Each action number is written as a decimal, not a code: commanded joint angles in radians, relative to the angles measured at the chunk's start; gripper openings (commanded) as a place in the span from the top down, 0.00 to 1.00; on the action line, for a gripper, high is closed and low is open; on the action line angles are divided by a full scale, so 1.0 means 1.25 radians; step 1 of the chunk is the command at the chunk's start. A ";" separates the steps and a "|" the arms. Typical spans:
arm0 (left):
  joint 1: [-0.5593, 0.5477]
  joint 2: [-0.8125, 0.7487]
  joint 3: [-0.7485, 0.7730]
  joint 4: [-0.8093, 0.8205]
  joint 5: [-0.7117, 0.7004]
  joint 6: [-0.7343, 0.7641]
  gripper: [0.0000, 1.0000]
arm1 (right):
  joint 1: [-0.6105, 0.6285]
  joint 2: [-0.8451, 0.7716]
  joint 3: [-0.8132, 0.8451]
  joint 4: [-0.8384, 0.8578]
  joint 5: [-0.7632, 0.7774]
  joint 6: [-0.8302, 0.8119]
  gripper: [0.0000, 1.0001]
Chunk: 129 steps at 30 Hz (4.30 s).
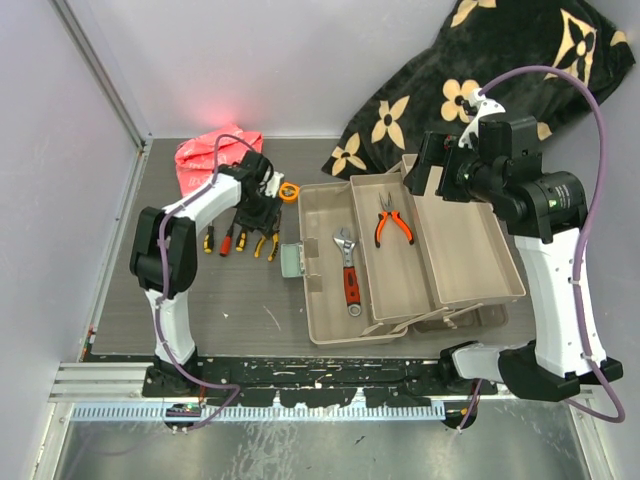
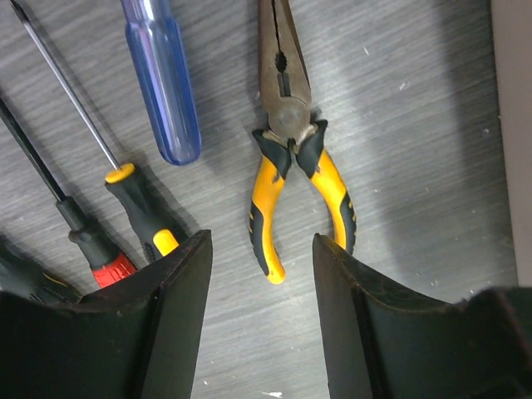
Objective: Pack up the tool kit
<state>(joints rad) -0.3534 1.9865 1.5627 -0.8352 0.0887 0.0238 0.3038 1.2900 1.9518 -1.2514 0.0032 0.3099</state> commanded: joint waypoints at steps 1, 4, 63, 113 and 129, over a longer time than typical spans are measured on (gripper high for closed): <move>-0.004 0.014 -0.015 0.083 -0.042 0.031 0.48 | -0.001 -0.024 0.017 0.013 0.012 0.012 0.00; -0.005 0.040 -0.016 0.097 -0.046 0.030 0.48 | -0.001 -0.023 0.022 0.009 0.012 0.013 0.00; -0.525 -0.030 0.521 -0.176 0.078 -0.222 1.00 | -0.001 -0.053 0.049 -0.004 0.040 0.011 0.00; -0.198 -0.189 0.373 -0.090 -0.191 -0.143 0.44 | -0.001 -0.054 -0.027 0.047 0.026 -0.020 0.00; 0.254 -0.023 0.295 -0.222 -0.031 0.016 0.44 | -0.001 -0.018 -0.052 0.107 -0.026 -0.012 0.00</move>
<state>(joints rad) -0.0551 1.9545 1.9160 -1.0805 0.0170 -0.0154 0.3038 1.2850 1.8763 -1.1793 -0.0109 0.2909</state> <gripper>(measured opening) 0.556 0.999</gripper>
